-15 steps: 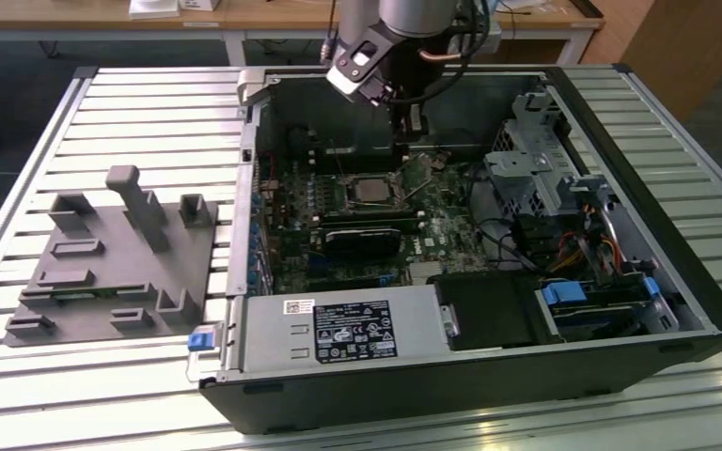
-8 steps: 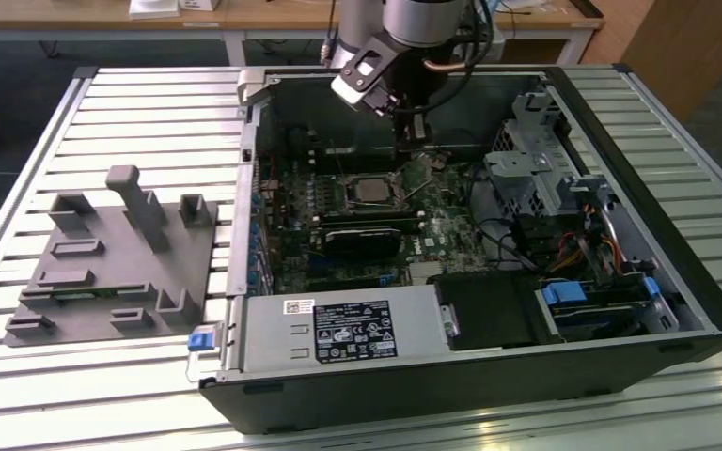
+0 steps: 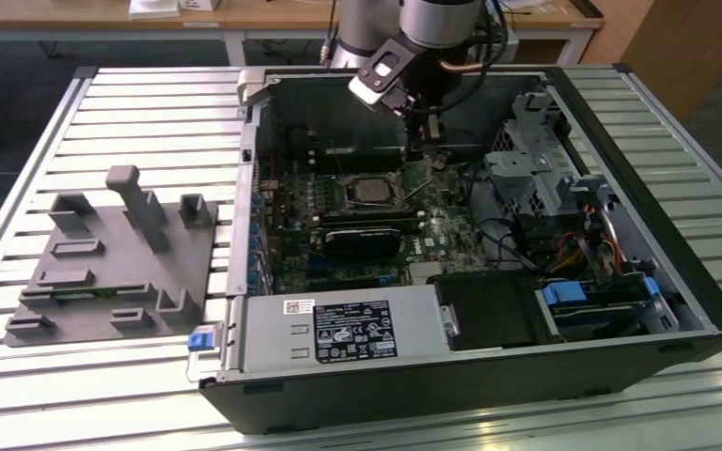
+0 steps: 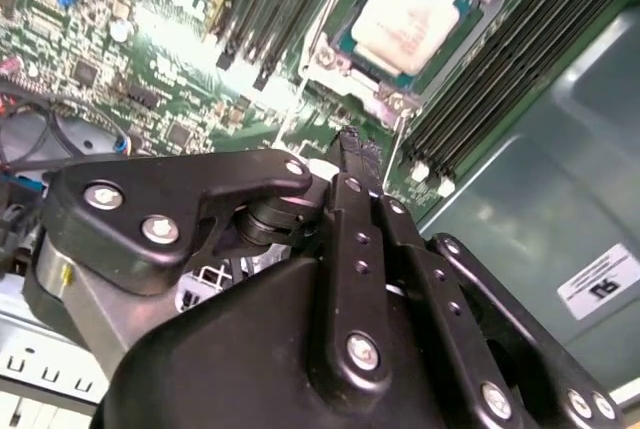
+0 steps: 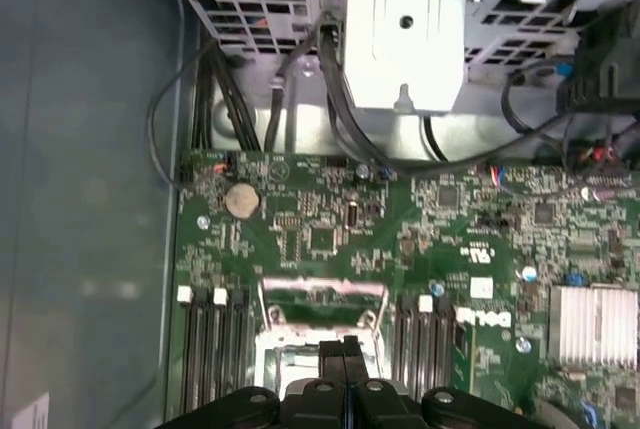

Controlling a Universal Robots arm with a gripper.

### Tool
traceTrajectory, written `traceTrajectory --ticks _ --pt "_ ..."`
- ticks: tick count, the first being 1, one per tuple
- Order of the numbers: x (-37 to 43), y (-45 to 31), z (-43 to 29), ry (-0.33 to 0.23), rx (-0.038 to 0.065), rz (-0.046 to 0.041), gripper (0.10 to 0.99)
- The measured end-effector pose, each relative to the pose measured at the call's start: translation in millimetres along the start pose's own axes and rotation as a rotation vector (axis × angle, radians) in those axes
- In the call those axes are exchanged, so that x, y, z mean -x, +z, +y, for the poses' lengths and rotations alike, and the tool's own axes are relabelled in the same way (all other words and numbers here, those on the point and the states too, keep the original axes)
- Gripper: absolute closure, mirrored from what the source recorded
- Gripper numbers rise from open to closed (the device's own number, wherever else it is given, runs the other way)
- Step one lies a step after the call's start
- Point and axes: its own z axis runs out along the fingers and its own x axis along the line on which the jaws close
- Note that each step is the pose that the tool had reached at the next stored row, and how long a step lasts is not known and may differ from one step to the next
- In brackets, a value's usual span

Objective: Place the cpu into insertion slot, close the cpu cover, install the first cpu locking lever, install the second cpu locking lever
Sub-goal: 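Close the cpu cover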

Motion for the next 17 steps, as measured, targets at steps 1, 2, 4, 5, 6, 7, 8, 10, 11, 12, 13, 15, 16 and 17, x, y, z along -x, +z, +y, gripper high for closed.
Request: traceTrajectory --ticks 1,2,4,5,6,7,8,10,11,12,13,15,16,17 --pt "-0.9 0.7 2.4 0.0 0.0 0.0 0.98" --pt "-1.4 1.4 4.6 0.0 0.0 0.0 0.98" --pt "-2.5 2.8 7.9 0.0 0.0 -0.0001 0.98" --pt "-2.8 3.5 9.7 0.0 0.0 -0.0002 0.98" --pt "-3.0 4.0 11.6 0.0 0.0 -0.0003 0.98" --pt "-3.3 4.4 13.5 0.0 0.0 -0.0004 0.98" --pt "-3.4 4.9 15.2 0.0 0.0 -0.0003 0.98" --pt "-3.7 5.7 18.7 -0.001 0.0 -0.0003 0.98" --pt "-3.6 6.1 20.4 -0.001 0.0 -0.0003 0.98" --pt "-3.6 6.5 21.8 -0.002 0.0 -0.0002 0.98" --pt "-3.6 7.1 22.7 -0.004 0.0 -0.0001 0.98" --pt "-3.6 8.5 23.8 -0.009 0.0 0.0001 0.98" --pt "-3.7 9.1 24.6 -0.01 0.0 0.0001 0.98" --pt "-3.9 9.7 26.2 -0.01 0.0 0.0001 0.98"
